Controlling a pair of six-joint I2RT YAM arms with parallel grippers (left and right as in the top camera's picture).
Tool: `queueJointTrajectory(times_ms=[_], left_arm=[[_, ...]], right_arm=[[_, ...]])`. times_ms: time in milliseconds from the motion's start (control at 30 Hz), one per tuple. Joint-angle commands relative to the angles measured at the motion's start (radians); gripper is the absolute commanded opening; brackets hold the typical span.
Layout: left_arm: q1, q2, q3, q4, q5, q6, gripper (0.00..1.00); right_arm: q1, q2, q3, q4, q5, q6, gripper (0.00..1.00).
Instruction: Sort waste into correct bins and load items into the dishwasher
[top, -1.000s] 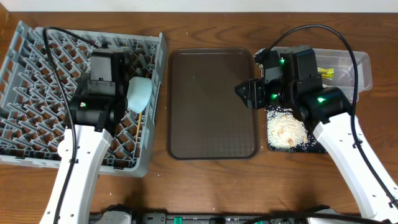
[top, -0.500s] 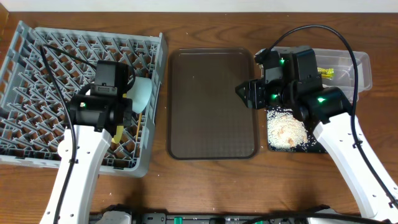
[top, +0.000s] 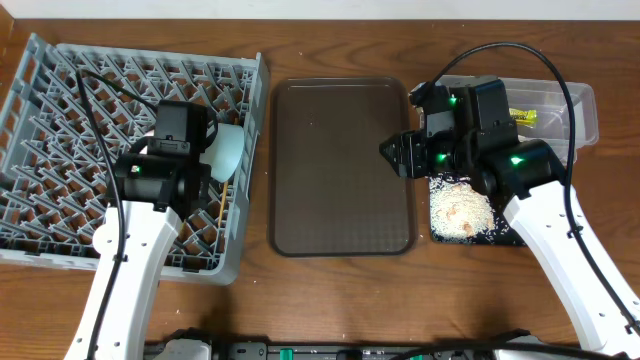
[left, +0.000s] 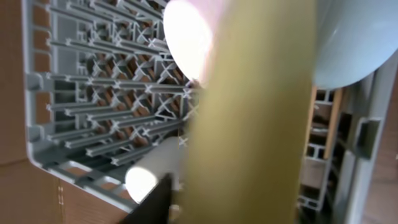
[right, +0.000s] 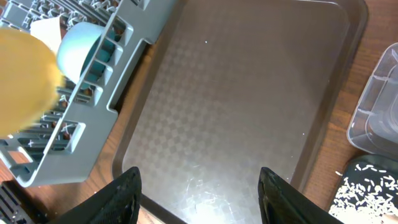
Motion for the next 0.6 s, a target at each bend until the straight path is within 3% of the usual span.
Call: queueJointTrajectory(times_ms=[0, 67, 267, 367, 567], left_arm=[[0.003, 0.0, -0.013, -0.004, -0.026, -0.002, 0.47], [0.003, -0.001, -0.013, -0.003, -0.009, -0.002, 0.55], [-0.005, -0.016, 0.029, -0.008, -0.004, -0.002, 0.57], [-0.032, -0.05, 0.083, -0.012, 0.019, -0.005, 0.64], [-0.128, -0.159, 0.182, 0.002, 0.282, -0.008, 0.69]], right_arm=[[0.0, -0.005, 0.005, -0.004, 0.003, -0.003, 0.58], [0.0, -0.005, 0.005, -0.008, 0.003, -0.003, 0.58], [0.0, -0.005, 0.005, -0.01, 0.003, -0.003, 0.58], [0.0, -0.005, 0.005, -0.008, 0.003, -0.004, 0.59], [-0.003, -0.03, 0.005, 0.01, 0.003, -0.072, 0.58]])
